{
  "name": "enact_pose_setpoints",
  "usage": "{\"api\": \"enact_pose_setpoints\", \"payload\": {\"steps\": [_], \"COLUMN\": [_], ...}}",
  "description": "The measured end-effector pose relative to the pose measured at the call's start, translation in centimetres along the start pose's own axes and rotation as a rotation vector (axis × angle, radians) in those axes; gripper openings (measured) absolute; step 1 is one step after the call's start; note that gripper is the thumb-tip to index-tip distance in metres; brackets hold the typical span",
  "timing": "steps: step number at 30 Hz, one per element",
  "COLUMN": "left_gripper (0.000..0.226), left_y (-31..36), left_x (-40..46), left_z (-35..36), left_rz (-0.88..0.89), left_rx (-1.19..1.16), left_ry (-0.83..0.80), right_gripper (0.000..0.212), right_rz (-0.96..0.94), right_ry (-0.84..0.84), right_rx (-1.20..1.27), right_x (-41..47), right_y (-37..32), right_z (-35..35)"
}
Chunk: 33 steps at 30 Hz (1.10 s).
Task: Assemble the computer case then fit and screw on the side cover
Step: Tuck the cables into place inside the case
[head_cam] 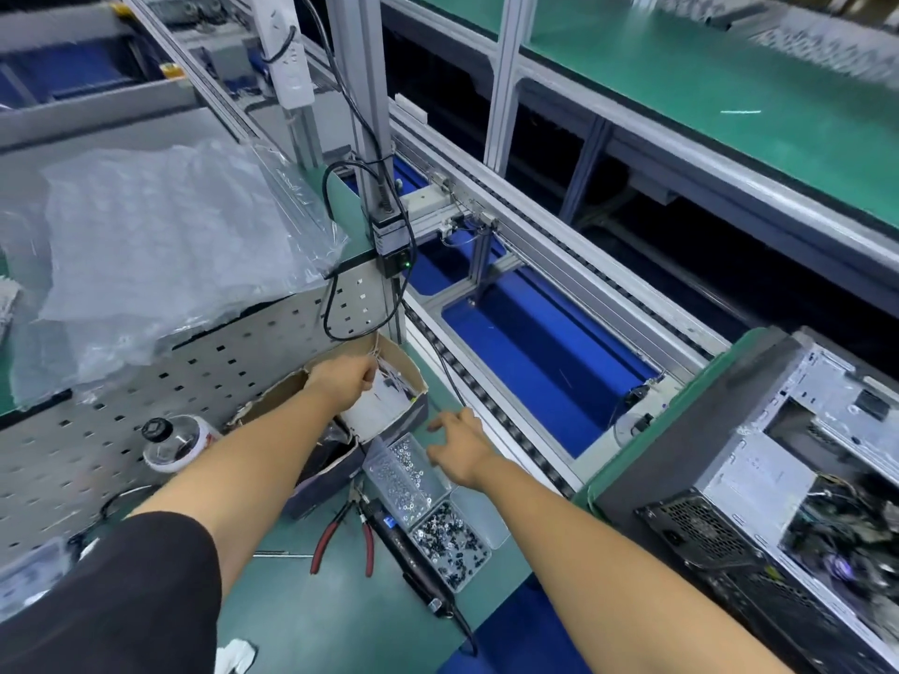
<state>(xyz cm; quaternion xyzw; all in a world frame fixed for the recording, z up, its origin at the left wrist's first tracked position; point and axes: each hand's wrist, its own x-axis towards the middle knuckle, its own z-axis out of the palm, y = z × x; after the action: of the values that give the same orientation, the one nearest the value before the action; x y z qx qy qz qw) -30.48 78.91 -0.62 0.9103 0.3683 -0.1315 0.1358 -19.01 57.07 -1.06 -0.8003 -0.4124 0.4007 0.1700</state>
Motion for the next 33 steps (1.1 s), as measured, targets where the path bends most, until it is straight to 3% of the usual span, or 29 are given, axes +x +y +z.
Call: {"api": "enact_pose_setpoints", "payload": {"steps": [6, 10, 14, 22, 25, 29, 33], "left_gripper": [0.021, 0.011, 0.004, 0.019, 0.022, 0.004, 0.018], "left_y": [3.5, 10.4, 18.0, 34.4, 41.1, 49.3, 54.7], "left_x": [-1.6, -1.7, -1.0, -1.0, -2.5, -4.7, -5.8], "left_z": [-3.6, -6.7, -7.8, -6.3, -5.0, -2.8, -0.8], "left_rz": [0.097, 0.217, 0.322, 0.553, 0.628, 0.662, 0.720], "left_rx": [-0.534, -1.197, -1.485, -1.417, -1.354, -1.278, -1.135], "left_ry": [0.236, 0.184, 0.094, -0.146, -0.167, -0.117, -0.082], "right_gripper": [0.030, 0.017, 0.009, 0.023, 0.031, 0.042, 0.037], "right_rz": [0.039, -0.054, -0.145, -0.006, 0.105, 0.318, 0.443], "right_ry": [0.224, 0.379, 0.533, 1.045, 1.213, 1.215, 1.106], "right_rx": [0.533, 0.787, 0.907, 0.905, 0.809, 0.663, 0.574], "right_x": [-0.1, -0.9, -3.5, -12.7, -16.7, -20.8, -22.7], "right_y": [-1.6, -2.8, -1.5, 9.1, 13.6, 20.0, 26.5], "right_z": [-1.1, -4.8, -9.7, -16.9, -18.6, -20.0, -20.4]}}
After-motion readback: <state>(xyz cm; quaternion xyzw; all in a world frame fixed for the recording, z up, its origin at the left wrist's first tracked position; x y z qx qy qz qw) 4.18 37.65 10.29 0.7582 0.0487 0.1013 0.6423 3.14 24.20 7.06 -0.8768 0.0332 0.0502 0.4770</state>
